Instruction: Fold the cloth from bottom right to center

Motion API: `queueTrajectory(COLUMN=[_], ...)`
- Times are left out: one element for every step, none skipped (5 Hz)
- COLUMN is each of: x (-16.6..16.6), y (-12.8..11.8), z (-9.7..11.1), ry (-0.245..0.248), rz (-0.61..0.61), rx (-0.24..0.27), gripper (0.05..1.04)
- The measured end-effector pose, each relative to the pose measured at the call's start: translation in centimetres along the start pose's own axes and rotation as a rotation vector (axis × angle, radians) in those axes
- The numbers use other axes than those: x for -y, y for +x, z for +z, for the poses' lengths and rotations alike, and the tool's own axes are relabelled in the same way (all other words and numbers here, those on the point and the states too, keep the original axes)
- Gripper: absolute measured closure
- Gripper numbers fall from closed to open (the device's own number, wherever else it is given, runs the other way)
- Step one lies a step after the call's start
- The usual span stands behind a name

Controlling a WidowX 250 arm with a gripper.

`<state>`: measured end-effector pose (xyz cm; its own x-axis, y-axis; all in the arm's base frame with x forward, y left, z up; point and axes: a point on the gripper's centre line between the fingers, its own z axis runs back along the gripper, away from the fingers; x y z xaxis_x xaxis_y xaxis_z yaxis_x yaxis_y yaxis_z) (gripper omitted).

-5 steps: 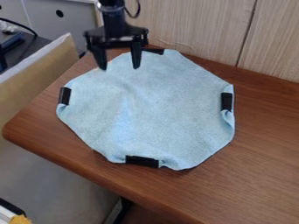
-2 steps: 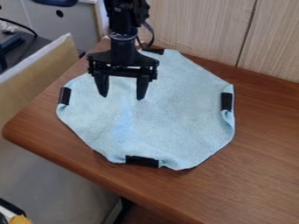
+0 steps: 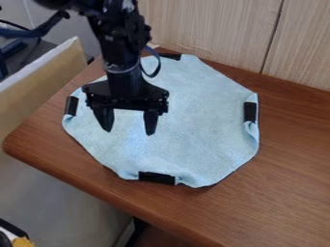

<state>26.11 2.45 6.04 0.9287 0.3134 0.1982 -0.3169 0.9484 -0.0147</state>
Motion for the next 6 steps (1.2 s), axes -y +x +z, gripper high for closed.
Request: queueTrajectory(x=[0.7,1.9,2.5,2.5,2.9,3.0], y=[-2.1,-3.6,-4.5,-4.8,-5.4,-5.4], z=[-0.9,-2.3,-3.2,-3.8,-4.6,-5.3], ry=[-0.077,-0.140,-0.101,-0.085,-0.037,0.003], rz=[-0.053,-0.116,-0.157,-0.159,-0.170,-0.173], rx=[0.016,-0.014,-0.027,-0.034,-0.055,-0.063], gripper=[0.084,0.084,0.084,0.118,0.392,0.652])
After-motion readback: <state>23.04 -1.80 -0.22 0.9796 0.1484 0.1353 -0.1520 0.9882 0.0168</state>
